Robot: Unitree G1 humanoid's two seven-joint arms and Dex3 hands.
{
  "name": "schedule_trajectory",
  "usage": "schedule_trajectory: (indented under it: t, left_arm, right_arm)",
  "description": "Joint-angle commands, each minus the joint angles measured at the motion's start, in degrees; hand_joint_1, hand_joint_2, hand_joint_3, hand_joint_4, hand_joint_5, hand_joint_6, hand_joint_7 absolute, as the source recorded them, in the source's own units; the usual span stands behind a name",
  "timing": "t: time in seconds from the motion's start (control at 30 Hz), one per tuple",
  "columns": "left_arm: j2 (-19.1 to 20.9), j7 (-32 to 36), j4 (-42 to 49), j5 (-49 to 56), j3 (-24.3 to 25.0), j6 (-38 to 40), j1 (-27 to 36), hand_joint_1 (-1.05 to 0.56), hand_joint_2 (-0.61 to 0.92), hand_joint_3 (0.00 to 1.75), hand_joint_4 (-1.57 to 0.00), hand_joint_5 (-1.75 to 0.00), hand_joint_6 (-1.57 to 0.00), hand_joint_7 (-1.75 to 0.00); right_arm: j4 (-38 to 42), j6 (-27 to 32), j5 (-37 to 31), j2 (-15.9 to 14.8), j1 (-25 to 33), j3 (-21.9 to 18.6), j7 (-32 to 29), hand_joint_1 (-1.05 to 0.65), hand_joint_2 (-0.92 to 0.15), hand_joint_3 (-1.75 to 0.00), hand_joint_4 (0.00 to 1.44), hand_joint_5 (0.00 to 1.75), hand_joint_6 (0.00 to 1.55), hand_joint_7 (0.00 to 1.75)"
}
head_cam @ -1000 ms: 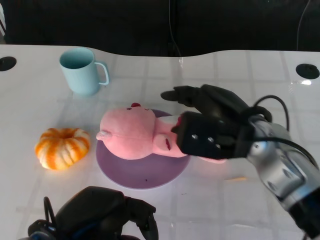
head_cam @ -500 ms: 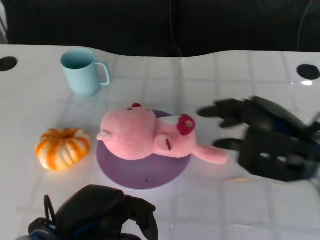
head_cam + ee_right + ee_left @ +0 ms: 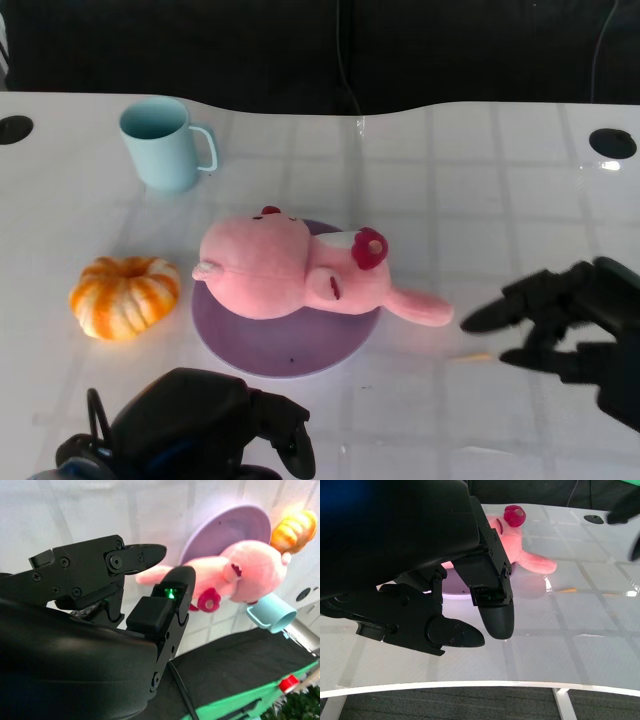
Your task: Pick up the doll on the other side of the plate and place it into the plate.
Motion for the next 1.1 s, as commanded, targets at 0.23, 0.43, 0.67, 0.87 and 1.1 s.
schedule_trajectory:
  t: [0.23, 0.43, 0.67, 0.87, 1.1]
  left_arm:
    - [2.0, -0.4, 0.1, -2.7, 2.5, -0.8, 0.1, -0.23, 0.92, 0.20, -0.78, -1.28, -0.91, -0.63]
    - [2.0, -1.6, -1.3, -2.8, 2.5, 0.8, 0.6, -0.23, 0.92, 0.22, -0.74, -1.33, -0.90, -0.65]
    - [1.8, -1.1, -0.8, -3.5, 2.6, 0.2, 0.8, -0.24, 0.92, 0.23, -0.75, -1.35, -0.90, -0.69]
    - [2.0, -0.6, 0.1, -3.8, 2.9, -0.7, 0.8, -0.23, 0.92, 0.23, -0.74, -1.33, -0.89, -0.71]
    - [2.4, -1.1, 0.8, -4.2, 3.6, -1.1, 0.5, -0.24, 0.92, 0.24, -0.74, -1.32, -0.87, -0.72]
  right_arm:
    - [-2.4, -0.5, -1.8, -0.2, 5.7, 0.6, -2.7, 0.03, -0.55, -1.01, 0.78, 1.66, 0.77, 1.33]
    - [0.4, -1.3, -2.8, 0.1, 4.9, 0.9, -4.5, -0.03, -0.43, -1.27, 0.86, 1.75, 0.77, 1.56]
    - [2.2, -2.7, -5.5, -0.3, 4.4, 2.3, -6.0, -0.08, -0.40, -1.28, 0.84, 1.75, 0.73, 1.58]
    - [3.2, -3.4, -5.7, 0.2, 4.1, 2.8, -6.4, -0.07, -0.39, -1.27, 0.84, 1.75, 0.73, 1.57]
    - [4.1, -3.9, -7.0, 0.3, 3.5, 3.8, -7.1, -0.07, -0.39, -1.27, 0.84, 1.75, 0.74, 1.54]
